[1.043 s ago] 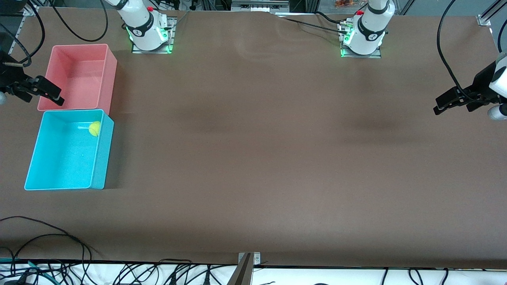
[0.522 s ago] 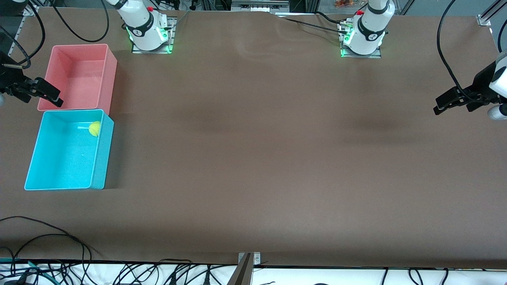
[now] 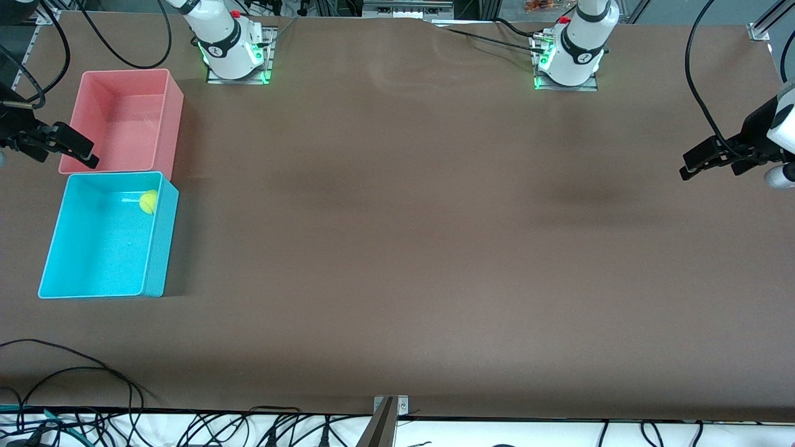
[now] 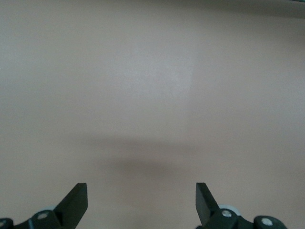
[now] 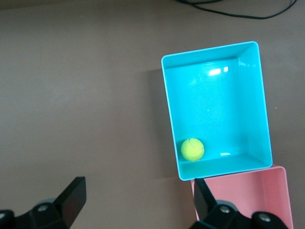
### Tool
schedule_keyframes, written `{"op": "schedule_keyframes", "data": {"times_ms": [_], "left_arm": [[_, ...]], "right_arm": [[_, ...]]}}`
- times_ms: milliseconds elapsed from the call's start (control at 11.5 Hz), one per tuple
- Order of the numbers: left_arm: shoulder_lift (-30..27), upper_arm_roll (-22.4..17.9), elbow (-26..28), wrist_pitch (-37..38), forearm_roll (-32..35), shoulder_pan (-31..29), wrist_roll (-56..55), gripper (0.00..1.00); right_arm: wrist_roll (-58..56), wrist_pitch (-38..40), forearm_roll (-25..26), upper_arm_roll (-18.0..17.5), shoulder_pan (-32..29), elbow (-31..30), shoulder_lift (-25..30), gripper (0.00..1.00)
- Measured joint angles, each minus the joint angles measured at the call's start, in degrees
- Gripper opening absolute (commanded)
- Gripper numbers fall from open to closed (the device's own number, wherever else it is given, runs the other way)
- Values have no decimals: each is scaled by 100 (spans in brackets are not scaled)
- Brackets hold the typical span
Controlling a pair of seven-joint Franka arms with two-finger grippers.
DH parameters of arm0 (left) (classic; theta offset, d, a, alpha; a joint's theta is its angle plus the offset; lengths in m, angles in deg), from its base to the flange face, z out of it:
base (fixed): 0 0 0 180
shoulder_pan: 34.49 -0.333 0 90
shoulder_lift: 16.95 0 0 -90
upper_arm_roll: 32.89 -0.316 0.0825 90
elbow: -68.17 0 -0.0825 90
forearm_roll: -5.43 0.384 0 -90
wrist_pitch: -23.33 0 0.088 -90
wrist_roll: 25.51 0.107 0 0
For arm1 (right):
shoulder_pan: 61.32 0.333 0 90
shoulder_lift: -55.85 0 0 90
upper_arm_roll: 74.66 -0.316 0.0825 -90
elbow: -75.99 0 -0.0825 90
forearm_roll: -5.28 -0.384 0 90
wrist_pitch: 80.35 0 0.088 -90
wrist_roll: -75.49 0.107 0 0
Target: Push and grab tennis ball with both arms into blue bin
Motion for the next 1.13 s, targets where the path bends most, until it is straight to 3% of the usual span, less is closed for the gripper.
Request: {"op": "schedule_keyframes", "data": {"times_ms": [1130], "left_arm": [[58,3,21,23,0,1,0,100]], "right_arm": [[-1,141,0,99,141,179,-150,100]]}}
